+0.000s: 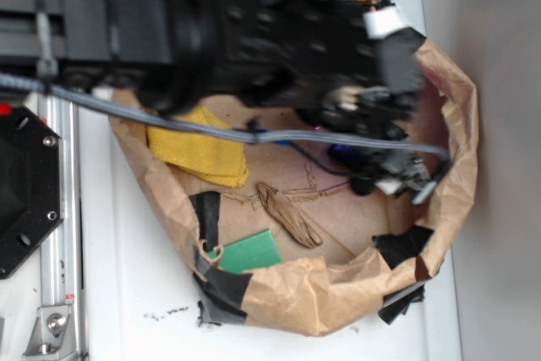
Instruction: Grab the black box.
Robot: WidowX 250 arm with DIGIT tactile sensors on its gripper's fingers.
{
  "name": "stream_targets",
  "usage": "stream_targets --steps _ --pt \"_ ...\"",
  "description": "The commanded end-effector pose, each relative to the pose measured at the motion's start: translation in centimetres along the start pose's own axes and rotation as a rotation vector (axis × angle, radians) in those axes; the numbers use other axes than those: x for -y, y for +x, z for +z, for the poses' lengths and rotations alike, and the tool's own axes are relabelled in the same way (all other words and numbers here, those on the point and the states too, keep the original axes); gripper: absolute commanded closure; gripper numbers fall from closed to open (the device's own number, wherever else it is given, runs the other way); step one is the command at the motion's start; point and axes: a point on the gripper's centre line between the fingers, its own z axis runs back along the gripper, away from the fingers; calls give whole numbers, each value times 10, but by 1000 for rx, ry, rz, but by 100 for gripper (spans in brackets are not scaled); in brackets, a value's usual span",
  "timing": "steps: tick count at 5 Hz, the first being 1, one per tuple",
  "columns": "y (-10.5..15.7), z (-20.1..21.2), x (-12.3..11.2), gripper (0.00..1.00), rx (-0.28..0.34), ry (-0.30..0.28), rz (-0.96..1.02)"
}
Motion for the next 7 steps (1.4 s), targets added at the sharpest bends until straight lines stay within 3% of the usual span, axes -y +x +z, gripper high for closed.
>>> stream_targets --steps 1,2,3,4,5,6,7 --pt "19 -18 7 0 77 -20 15" --pt "20 -17 15 0 66 -28 -17" --pt "22 -32 29 0 25 26 -46" --pt "15 -34 30 100 -8 58 -17" --pt "5 -15 27 100 -13 79 -74" --pt "-8 27 17 100 33 122 -155" --pt "-2 70 0 100 41 90 -410"
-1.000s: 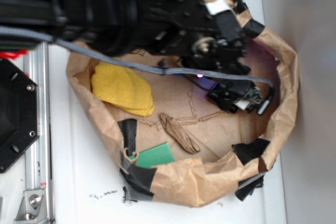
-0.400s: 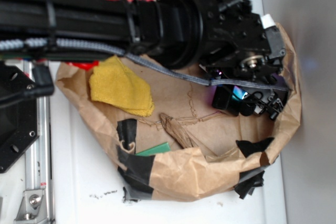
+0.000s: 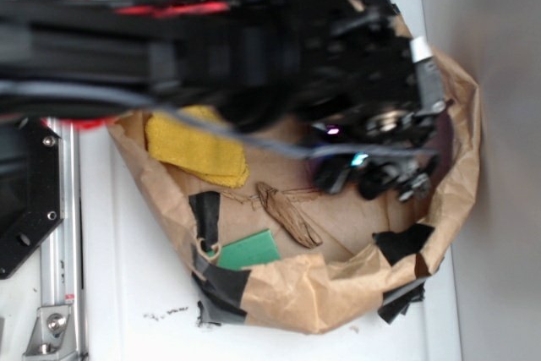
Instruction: Grab the black box.
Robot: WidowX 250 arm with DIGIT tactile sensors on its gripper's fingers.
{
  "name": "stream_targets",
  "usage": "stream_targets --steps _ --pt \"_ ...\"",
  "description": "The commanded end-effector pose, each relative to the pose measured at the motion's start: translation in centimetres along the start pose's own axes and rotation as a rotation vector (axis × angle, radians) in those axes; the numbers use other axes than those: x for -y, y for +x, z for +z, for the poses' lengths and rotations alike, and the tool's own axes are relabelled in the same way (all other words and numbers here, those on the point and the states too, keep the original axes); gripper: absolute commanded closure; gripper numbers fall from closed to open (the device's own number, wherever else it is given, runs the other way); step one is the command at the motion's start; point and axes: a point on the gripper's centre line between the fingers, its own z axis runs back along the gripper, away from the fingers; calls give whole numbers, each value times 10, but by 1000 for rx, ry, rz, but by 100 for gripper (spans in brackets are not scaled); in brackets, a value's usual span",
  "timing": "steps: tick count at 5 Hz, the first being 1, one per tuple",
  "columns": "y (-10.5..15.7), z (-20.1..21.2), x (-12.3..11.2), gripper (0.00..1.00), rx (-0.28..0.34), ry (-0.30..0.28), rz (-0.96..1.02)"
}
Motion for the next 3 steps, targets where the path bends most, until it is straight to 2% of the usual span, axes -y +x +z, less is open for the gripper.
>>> stream_targets --steps 1,3 --pt "8 89 -42 100 179 -25 -411" --pt "7 96 -41 100 103 64 -442"
